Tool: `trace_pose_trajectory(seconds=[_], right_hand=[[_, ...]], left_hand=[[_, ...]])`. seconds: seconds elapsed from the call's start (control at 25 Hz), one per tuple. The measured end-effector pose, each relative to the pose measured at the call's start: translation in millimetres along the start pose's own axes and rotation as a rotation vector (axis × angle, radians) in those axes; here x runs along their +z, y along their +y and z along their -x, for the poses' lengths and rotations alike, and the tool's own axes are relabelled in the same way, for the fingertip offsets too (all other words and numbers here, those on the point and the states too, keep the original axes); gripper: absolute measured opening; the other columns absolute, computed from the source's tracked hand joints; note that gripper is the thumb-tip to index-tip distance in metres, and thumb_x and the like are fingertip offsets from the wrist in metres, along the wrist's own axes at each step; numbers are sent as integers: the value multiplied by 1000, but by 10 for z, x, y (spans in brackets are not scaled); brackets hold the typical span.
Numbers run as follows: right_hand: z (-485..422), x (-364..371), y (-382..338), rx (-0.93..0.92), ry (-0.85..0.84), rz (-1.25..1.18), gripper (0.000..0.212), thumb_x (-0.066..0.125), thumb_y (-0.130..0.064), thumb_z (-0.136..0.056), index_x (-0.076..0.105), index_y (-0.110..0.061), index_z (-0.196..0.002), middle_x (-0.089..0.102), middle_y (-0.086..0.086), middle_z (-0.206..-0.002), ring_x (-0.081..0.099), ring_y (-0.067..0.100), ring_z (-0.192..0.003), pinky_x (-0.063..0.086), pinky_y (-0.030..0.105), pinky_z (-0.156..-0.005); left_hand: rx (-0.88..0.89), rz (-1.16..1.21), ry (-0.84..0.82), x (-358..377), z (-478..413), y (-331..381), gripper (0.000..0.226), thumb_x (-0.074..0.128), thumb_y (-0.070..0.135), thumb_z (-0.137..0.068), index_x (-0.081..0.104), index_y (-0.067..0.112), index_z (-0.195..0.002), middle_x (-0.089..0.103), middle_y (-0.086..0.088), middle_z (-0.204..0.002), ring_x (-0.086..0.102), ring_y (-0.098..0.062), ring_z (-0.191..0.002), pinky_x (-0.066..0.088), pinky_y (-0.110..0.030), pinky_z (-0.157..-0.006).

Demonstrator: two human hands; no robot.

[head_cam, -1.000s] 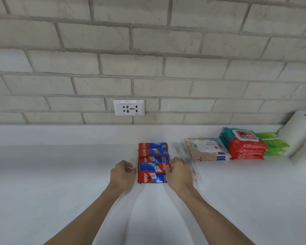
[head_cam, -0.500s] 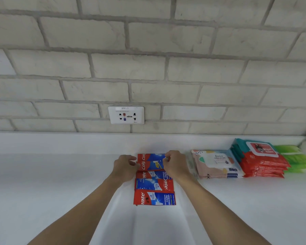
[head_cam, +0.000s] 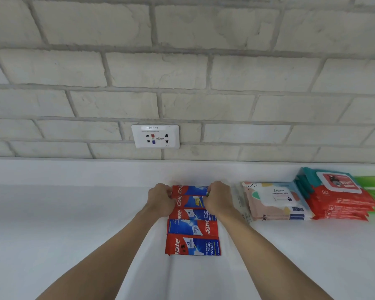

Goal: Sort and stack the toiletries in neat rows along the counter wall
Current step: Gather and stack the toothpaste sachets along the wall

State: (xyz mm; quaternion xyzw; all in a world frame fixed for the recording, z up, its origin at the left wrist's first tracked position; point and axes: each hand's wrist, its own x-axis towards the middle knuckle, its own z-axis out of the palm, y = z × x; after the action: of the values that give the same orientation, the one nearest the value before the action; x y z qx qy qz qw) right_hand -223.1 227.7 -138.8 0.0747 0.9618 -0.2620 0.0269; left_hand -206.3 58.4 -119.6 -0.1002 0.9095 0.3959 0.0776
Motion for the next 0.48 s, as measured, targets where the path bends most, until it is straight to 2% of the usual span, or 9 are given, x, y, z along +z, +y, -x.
trace_pose_trajectory(seconds=[0.12, 0.36, 0.48], right_hand=[[-16, 45, -18, -7, -6, -1, 22, 71, -19, -85, 63, -9, -103, 65, 8, -108, 64, 19, -92, 53, 26, -68], [2, 82, -101, -41, -7, -13, 31, 71, -24, -87, 61, -10, -113, 60, 8, -117, 60, 20, -104, 52, 27, -80], [5, 117, -188, -52, -22, -18, 31, 72, -24, -86, 63, -9, -112, 62, 8, -117, 61, 18, -104, 50, 24, -77]], left_hand=[[-8, 2, 10, -10, -24, -47, 37, 63, 19, -91, 57, 5, -124, 64, -10, -121, 63, -21, -106, 52, -29, -80], [-11, 31, 27, -74, -19, -146, 42, 64, 21, -91, 54, 7, -129, 62, -8, -124, 60, -20, -111, 52, -34, -90], [-4, 20, 41, -134, -33, -212, 41, 64, 21, -91, 55, 7, -129, 62, -8, -124, 59, -20, -112, 51, -34, -92]])
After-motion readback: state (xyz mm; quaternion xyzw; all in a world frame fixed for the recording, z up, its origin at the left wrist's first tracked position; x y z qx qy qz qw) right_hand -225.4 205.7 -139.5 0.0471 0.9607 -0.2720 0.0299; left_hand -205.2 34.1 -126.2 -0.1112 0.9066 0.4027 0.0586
